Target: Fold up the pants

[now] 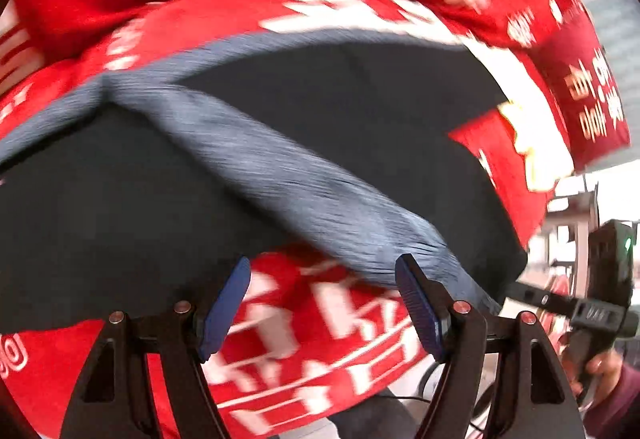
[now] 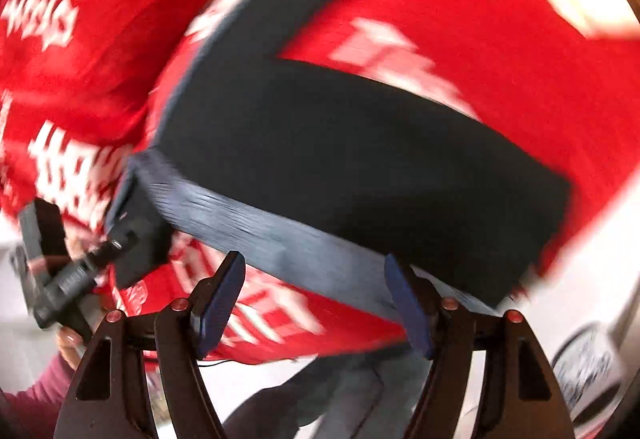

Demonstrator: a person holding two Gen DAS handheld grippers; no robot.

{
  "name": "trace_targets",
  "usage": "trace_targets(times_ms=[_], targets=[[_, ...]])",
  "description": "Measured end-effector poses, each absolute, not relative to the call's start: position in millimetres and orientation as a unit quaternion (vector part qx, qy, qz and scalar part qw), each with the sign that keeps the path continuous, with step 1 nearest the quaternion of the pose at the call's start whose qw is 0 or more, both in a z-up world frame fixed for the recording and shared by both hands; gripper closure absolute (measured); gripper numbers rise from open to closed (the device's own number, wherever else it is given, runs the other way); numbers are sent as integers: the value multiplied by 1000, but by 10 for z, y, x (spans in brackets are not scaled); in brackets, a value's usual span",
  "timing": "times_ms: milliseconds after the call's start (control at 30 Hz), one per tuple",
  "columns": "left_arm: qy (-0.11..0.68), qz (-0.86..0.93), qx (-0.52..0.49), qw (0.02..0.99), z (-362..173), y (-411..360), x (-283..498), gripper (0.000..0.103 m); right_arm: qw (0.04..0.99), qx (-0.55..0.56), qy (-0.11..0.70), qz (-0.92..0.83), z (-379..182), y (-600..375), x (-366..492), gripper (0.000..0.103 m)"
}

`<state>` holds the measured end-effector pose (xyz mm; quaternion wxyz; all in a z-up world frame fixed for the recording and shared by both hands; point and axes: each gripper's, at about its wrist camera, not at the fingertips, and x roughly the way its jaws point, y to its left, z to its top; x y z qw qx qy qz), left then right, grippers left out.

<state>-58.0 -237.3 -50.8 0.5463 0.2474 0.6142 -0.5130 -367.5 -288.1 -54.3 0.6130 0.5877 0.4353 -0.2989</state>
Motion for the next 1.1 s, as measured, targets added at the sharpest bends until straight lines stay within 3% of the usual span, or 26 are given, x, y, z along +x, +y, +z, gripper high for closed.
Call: trace_targets(times_ms=[133,333,367,400,433,467,500,533,600,900,1100], targets=[[600,-527,287,529,-602,-2523,-994,27,574,613,417,-348,-794,-2660,-4334,28],[613,-521,297,514,-788,-2596,-1189,27,556,673,366,-322,-1204,-2512,-4653,29],[616,-519,295,514,-805,-2612,-1203,27,562,679,355,-311,-1217,-2524,-4644,34],[619,-519,292,512,-817,-2619,-1205,27,568,682,347,-302,-1218,-2539,-4632,52],[623,-518,286,511,-826,-2626,-1200,27,574,687,337,-290,-1221,-2554,-4601,62],[627,-519,281,508,-828,-2613,-1180,27,575,693,333,-280,-1229,-2570,-4568,87],[631,-521,278,504,-831,-2627,-1181,31,570,698,337,-274,-1247,-2572,-4528,99],[632,-521,276,503,-832,-2660,-1193,46,566,701,338,-272,-1233,-2594,-4506,99],[639,-522,266,499,-779,-2737,-1183,52,581,705,317,-255,-1078,-2680,-4459,99],[606,-542,199,547,-194,-3401,-885,52,694,633,276,-204,10,-4141,-3970,99],[586,-503,187,607,-103,-3986,-451,52,714,600,293,-211,181,-5421,-3530,99]])
